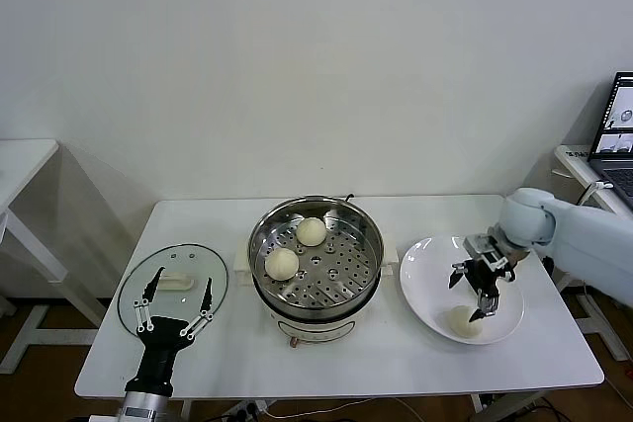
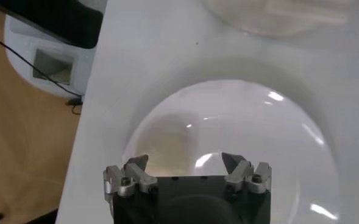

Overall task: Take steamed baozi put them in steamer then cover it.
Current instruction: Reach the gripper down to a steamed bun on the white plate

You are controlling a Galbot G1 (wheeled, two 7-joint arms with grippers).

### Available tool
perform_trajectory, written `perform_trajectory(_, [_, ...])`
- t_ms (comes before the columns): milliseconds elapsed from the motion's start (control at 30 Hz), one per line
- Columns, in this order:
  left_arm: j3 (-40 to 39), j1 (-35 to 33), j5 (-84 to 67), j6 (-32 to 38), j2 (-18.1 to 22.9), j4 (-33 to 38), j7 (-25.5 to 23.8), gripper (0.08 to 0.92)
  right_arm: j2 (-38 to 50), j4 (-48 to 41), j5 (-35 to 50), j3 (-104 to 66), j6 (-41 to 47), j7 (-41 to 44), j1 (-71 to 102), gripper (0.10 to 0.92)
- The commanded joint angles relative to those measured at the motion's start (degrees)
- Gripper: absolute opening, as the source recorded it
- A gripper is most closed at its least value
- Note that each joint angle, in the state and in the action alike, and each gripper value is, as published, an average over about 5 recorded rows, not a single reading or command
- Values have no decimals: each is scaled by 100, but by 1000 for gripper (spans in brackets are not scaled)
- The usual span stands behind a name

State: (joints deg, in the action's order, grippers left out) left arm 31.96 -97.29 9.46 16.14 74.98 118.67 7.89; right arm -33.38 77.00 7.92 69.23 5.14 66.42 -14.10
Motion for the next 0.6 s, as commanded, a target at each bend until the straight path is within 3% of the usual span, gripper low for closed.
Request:
perform_trajectory(33, [20,-6,9,15,-8,-14,4,823,40,-82,-157,-168,-20,-52,439,823])
perform_trajectory(367, [30,-4,15,27,7,-25,10,823,9,-155,-209,-161,8,-28,449,822])
perform_trajectory(600, [42,12,13,24,15,-27,14,823,-29,-224,-213,-166,9,-43,453,765])
